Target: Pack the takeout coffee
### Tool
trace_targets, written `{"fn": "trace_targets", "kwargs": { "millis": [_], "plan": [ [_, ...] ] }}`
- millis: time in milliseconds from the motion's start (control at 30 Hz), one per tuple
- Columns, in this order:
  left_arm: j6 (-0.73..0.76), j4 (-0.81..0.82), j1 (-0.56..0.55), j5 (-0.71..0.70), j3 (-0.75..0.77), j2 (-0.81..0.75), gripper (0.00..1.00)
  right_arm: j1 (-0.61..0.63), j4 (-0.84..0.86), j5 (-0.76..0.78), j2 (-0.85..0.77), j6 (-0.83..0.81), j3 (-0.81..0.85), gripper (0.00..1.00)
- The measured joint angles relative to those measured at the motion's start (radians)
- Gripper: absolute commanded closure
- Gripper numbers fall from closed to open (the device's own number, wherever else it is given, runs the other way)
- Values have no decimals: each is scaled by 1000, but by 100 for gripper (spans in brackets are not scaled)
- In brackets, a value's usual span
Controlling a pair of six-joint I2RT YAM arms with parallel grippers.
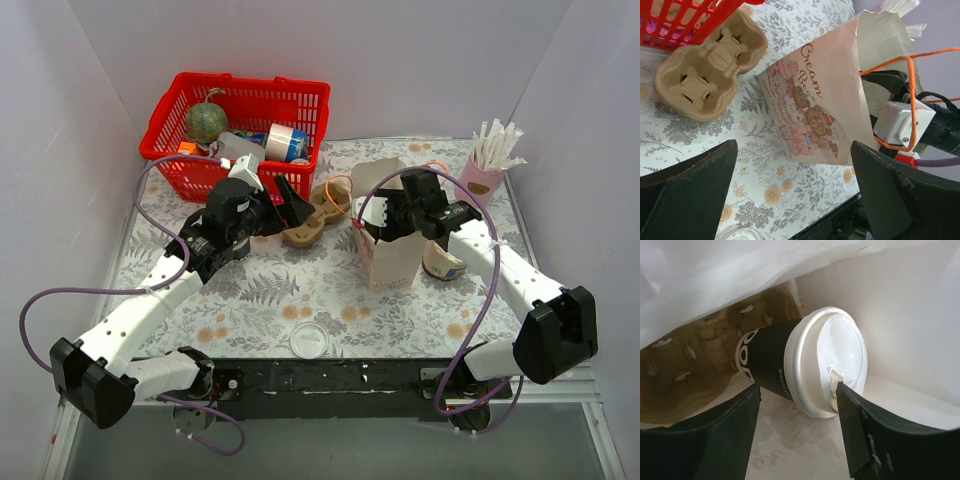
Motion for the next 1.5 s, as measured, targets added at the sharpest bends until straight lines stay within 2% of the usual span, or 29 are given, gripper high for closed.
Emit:
{"fn": "trace_targets", "kwargs": {
  "millis": [567, 833, 1133, 1333, 1500],
  "plan": [
    [1, 19, 0, 48, 40, 49, 2, 0, -31, -2, -73, -6, 60, 19],
    [9, 23, 0, 47, 62, 54, 2, 0, -52, -76, -163, -13, 87, 16],
    [10, 24, 0, 49, 64, 54, 2, 0, 4, -129, -261, 0, 109, 15],
    [10, 25, 0, 62, 64, 54, 2, 0, 126, -125, -293, 127, 111, 13],
    [10, 32, 0, 70, 64, 54, 2, 0, 209, -23, -284, 306, 200, 13]
  ]
}}
